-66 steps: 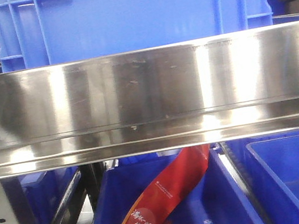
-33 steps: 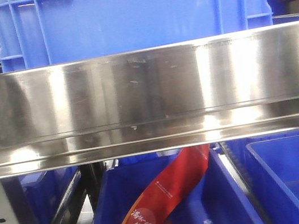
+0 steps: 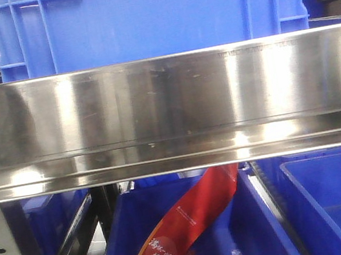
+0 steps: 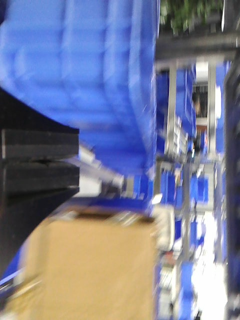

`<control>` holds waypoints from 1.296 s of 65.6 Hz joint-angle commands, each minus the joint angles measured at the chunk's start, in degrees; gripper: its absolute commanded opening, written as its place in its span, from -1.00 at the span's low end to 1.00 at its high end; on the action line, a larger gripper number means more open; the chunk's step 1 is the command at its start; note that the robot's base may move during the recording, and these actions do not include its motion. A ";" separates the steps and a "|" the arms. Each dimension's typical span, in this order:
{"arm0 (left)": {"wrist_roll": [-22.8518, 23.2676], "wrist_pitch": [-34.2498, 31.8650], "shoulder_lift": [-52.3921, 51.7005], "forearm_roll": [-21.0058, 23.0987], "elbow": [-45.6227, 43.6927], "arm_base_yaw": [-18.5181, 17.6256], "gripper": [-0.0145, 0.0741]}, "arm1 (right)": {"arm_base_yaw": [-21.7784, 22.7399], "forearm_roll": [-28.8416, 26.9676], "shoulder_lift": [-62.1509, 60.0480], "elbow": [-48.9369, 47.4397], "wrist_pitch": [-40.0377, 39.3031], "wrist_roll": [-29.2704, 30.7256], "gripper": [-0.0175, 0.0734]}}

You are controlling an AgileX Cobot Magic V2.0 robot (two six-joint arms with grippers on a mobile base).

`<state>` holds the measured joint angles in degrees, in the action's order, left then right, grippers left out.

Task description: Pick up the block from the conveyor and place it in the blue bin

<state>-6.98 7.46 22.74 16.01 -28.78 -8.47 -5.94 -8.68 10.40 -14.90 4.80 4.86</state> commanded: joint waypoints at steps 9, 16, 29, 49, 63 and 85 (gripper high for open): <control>0.10 -0.74 -0.26 0.41 0.05 0.20 -0.92 | 3.80 3.74 -9.28 10.55 -3.57 -4.86 -0.97; 0.10 -0.74 -0.26 0.41 0.05 0.20 -0.92 | 4.30 3.74 -10.40 14.90 -5.93 -4.86 -0.97; 0.10 -0.92 -0.25 0.41 0.05 0.20 -0.92 | 4.30 3.74 -10.40 14.90 -7.01 -4.86 -0.97; 0.10 -0.92 -0.25 0.41 0.05 0.20 -0.92 | 4.30 3.74 -10.40 14.90 -7.01 -4.86 -0.97; 0.10 -0.92 -0.25 0.41 0.05 0.20 -0.92 | 4.30 3.74 -10.40 14.90 -7.01 -4.86 -0.97; 0.10 -3.23 -0.68 -2.91 2.04 1.11 -0.92 | 4.30 3.74 -10.40 14.90 -7.01 -4.86 -0.97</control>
<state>-6.98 6.83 22.62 15.19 -28.11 -8.07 -1.88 -5.50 0.43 -0.14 -0.74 0.00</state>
